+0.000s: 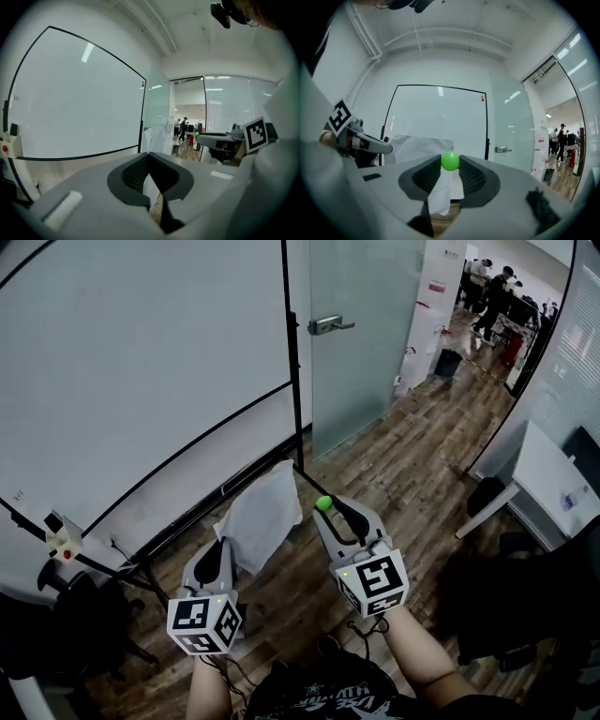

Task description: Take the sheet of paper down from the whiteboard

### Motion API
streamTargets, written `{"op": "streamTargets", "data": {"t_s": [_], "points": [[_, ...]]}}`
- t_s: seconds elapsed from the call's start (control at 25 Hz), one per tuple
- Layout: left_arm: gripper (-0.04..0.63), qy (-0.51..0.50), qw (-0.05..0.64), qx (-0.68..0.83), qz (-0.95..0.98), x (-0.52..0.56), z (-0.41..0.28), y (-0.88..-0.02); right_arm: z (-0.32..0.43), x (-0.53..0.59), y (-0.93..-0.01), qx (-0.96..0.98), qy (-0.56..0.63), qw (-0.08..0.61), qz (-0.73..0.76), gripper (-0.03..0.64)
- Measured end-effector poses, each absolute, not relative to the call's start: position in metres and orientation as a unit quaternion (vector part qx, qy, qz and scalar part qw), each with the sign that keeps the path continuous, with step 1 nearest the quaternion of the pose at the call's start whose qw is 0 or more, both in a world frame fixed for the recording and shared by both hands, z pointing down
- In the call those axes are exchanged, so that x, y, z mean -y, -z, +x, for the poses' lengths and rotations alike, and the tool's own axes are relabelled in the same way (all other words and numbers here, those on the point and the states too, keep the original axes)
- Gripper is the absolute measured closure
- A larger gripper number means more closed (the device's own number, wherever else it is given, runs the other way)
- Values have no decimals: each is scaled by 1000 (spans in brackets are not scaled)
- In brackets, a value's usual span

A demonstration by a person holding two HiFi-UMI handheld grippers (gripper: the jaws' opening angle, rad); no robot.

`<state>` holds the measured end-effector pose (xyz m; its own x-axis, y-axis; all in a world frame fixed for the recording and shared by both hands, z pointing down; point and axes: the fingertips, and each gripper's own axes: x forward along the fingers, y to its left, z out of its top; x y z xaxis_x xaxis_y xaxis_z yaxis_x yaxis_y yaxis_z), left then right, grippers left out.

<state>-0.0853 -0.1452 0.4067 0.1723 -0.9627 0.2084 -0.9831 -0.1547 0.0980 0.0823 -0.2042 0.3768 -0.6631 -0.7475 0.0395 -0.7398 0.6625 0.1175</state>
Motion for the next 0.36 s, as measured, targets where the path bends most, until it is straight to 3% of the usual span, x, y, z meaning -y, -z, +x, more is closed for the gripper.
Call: {"op": "streamTargets", "data": {"t_s": [0.36], "points": [[584,-43,106,629,769,100,-139,-409,34,155,-372,903,56,54,423,486]]}}
